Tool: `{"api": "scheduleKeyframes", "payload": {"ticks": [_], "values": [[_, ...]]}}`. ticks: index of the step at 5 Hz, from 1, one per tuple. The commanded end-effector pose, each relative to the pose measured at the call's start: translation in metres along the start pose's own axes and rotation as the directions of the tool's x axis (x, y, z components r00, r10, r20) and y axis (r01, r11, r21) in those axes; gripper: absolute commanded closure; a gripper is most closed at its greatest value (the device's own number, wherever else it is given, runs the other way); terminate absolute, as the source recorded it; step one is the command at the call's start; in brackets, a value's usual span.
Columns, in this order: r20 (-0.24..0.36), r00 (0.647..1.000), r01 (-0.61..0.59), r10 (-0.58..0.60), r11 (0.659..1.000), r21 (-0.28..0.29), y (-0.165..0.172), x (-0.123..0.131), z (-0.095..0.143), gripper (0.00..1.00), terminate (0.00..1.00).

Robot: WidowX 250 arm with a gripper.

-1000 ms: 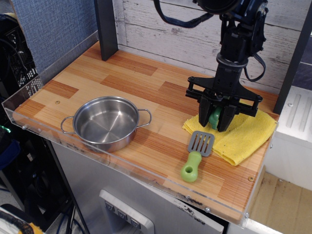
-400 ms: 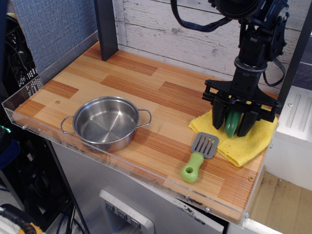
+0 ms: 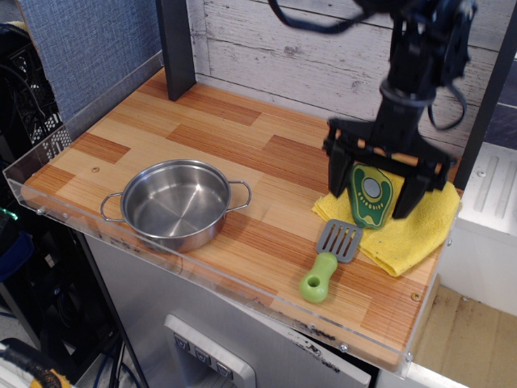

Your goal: Put the pepper on the yellow towel after removing from pot.

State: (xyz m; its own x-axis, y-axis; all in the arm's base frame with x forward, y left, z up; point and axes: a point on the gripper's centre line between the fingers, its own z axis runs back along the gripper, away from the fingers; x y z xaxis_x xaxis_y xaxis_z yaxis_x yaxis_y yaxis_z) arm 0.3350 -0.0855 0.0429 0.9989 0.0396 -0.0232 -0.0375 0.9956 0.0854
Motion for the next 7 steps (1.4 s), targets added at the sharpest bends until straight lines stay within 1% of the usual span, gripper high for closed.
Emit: {"api": "scheduleKeyframes", "payload": {"ticks": [1,2,3,4,5,6,7], "values": [[0.103,0.981,-0.16,0.162,0.987,-0.03,0.038,-0.038,0.073,0.0,0.0],[0.12,0.967,-0.223,0.225,0.974,-0.029,0.056,-0.059,0.088,0.0,0.0],[0.113,0.955,-0.274,0.275,0.962,-0.023,0.069,-0.072,0.093,0.0,0.0],[0.107,0.939,-0.33,0.328,0.944,0.001,0.078,-0.083,0.094,0.0,0.0],[0.095,0.932,-0.352,0.35,0.936,0.002,0.082,-0.085,0.093,0.0,0.0],[0.07,0.938,-0.339,0.338,0.941,-0.001,0.086,-0.085,0.091,0.0,0.0],[0.07,0.938,-0.339,0.338,0.941,-0.001,0.086,-0.085,0.091,0.0,0.0]]}}
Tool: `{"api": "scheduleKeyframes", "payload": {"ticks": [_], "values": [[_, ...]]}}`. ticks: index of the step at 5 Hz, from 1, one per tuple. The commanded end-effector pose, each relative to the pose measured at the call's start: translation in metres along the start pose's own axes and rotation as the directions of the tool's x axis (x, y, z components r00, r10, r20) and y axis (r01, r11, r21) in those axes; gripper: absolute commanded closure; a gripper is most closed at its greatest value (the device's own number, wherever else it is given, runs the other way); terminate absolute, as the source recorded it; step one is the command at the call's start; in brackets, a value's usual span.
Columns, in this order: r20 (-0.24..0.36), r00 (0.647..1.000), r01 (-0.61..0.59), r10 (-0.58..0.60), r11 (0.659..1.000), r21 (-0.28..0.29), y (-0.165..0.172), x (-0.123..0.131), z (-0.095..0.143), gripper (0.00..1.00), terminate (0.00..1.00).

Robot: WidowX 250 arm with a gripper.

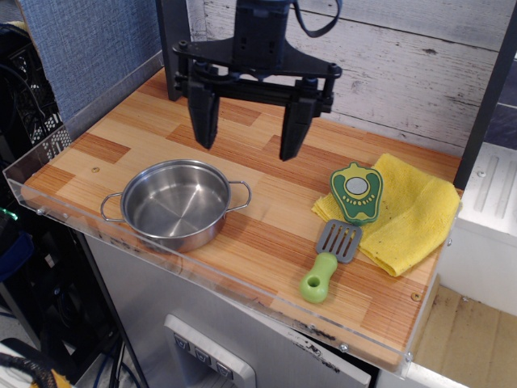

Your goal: Put the pepper on the yellow towel after removing from pot.

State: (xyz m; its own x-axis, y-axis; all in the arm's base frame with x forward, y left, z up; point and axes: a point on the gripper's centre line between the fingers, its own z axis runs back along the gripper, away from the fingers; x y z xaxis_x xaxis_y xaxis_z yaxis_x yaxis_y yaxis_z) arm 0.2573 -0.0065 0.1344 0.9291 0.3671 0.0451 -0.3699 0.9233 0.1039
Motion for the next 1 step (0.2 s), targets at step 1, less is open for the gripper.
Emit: {"api": "scheduleKeyframes", "payload": {"ticks": [1], "values": [[0.031,0.999,-0.005,0.005,1.0,-0.016,-0.0005,-0.0085,0.009,0.0,1.0]]}}
